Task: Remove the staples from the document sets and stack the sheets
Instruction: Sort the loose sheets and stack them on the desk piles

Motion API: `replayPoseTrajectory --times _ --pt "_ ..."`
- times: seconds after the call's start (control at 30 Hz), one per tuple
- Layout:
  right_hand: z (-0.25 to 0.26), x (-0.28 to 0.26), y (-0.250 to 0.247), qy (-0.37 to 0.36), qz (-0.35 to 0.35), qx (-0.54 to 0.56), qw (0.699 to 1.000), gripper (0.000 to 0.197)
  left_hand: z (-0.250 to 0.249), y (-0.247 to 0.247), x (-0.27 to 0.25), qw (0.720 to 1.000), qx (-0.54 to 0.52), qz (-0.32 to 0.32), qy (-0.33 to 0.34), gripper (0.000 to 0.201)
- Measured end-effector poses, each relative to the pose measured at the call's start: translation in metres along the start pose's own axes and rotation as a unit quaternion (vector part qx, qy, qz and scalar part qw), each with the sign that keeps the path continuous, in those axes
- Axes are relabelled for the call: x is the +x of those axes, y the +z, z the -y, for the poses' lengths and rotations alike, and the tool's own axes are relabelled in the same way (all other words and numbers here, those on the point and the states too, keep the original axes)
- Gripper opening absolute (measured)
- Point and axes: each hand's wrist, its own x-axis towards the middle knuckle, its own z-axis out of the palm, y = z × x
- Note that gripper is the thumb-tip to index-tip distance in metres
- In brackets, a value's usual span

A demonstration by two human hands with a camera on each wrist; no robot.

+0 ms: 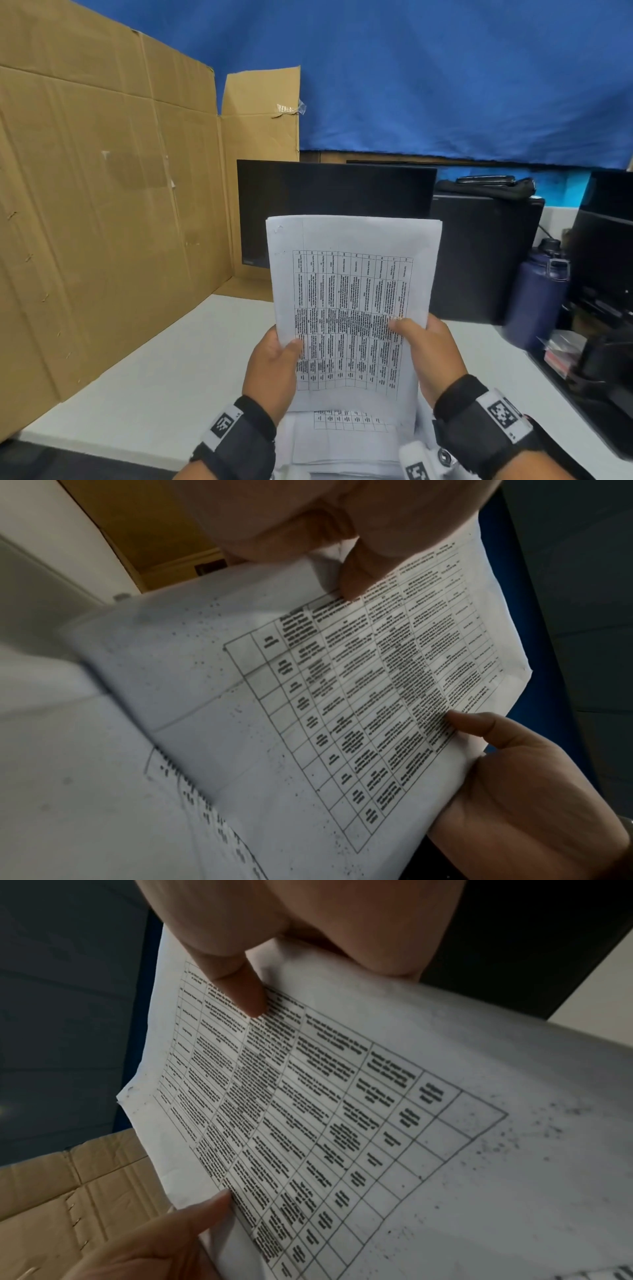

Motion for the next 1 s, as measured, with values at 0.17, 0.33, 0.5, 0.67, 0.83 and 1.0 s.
replayPoseTrajectory --times 0.17,0.33,0.5,0.67,0.83,1.0 --pt "-0.016 -0.015 0.002 0.03 -0.016 0.04 0.999 0.015 0.0 0.006 -0.002 0.999 -0.02 0.02 -0.027 0.028" --pt "-0.023 -0.016 0.004 0.022 -0.019 0.003 1.0 0.015 -0.001 0.009 0.0 0.999 0.048 -0.006 0.01 0.018" --pt "-0.003 -0.019 -0.018 0.002 0.067 -0.06 0.996 0.015 -0.018 -0.004 -0.001 0.996 0.082 -0.014 0.017 0.02" --pt "-0.009 -0.027 -0.109 0.023 -0.108 -0.327 0.938 0.025 -0.028 -0.046 -0.012 0.995 0.097 -0.006 -0.002 0.024" --pt "-0.042 -0.024 -0.163 0.24 -0.095 -0.515 0.818 0.086 -0.016 -0.068 -0.033 0.99 0.115 0.031 -0.077 0.02" --pt "-0.097 -0.022 -0.2 0.28 0.013 -0.656 0.701 0.108 -0.009 -0.062 -0.051 0.973 0.193 0.084 -0.097 0.019"
